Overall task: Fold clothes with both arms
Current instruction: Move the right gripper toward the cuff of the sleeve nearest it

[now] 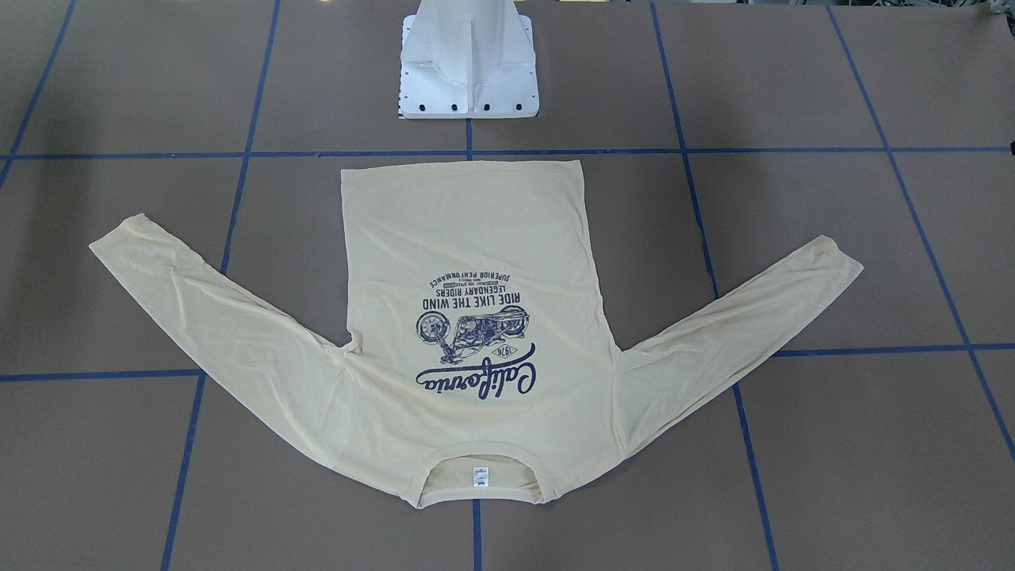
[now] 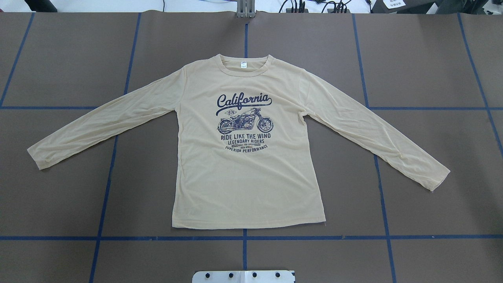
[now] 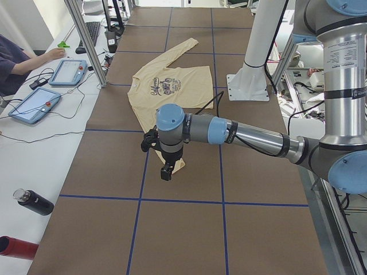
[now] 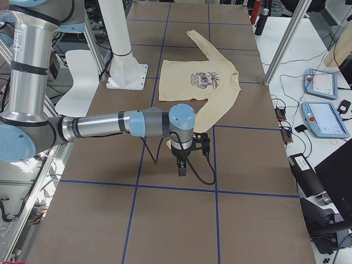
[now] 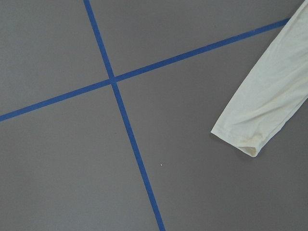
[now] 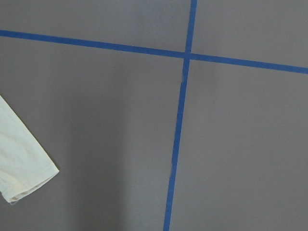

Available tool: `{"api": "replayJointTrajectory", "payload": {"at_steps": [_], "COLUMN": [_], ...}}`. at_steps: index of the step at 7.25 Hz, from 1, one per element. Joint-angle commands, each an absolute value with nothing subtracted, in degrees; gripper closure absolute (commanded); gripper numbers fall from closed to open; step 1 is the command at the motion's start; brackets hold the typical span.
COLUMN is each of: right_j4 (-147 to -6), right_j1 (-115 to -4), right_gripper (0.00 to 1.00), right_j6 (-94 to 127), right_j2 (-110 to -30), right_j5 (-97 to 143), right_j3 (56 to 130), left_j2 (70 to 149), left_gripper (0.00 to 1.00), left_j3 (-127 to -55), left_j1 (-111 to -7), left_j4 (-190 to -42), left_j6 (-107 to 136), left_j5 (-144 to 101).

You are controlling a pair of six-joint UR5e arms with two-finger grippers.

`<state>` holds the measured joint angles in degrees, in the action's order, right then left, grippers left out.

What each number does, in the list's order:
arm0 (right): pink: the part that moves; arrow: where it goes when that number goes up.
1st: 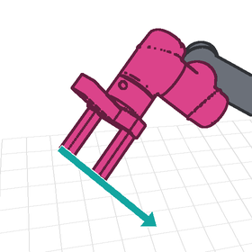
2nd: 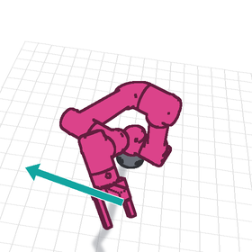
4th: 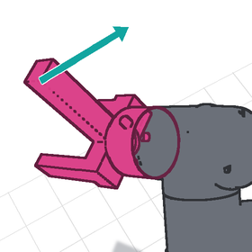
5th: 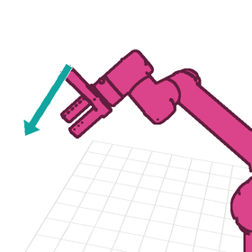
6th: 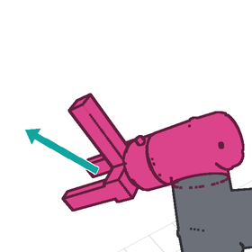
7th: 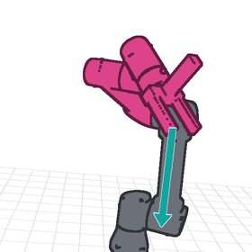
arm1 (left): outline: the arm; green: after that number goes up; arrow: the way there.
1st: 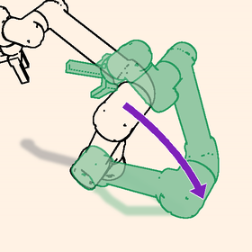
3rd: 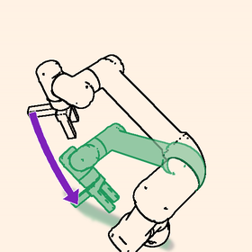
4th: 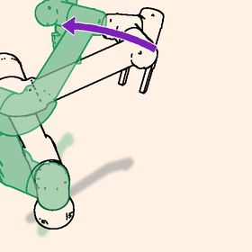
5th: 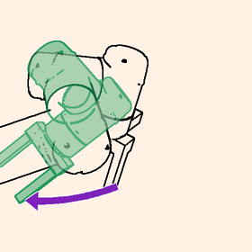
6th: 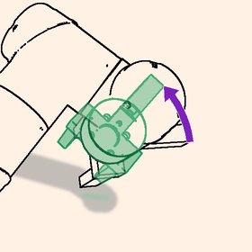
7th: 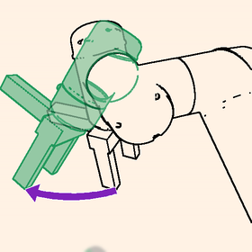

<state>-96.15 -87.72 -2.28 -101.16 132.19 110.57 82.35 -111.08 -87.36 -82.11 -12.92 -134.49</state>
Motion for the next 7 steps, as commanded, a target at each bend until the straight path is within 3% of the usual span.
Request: {"api": "replayJointTrajectory", "payload": {"at_steps": [1,5,7], "right_j4": [-96.1,-95.9,-85.1], "right_j1": [-87.7,-84.0,-77.8], "right_gripper": [0.00,0.00,0.00], "right_j6": [-2.3,1.2,15.2], "right_j2": [-101.2,-99.7,-100.4], "right_j5": [132.2,132.2,131.8], "right_j3": [110.6,111.2,110.7], "left_j2": [82.2,86.1,90.3], "left_gripper": [0.00,0.00,0.00], "left_j3": [-112.2,-112.9,-110.7], "left_j1": [-87.4,-87.3,-87.3], "left_j4": [-82.1,-82.2,-88.1], "left_j6": [-13.1,-12.6,-12.7], "left_j5": [-134.4,-134.6,-134.7]}}
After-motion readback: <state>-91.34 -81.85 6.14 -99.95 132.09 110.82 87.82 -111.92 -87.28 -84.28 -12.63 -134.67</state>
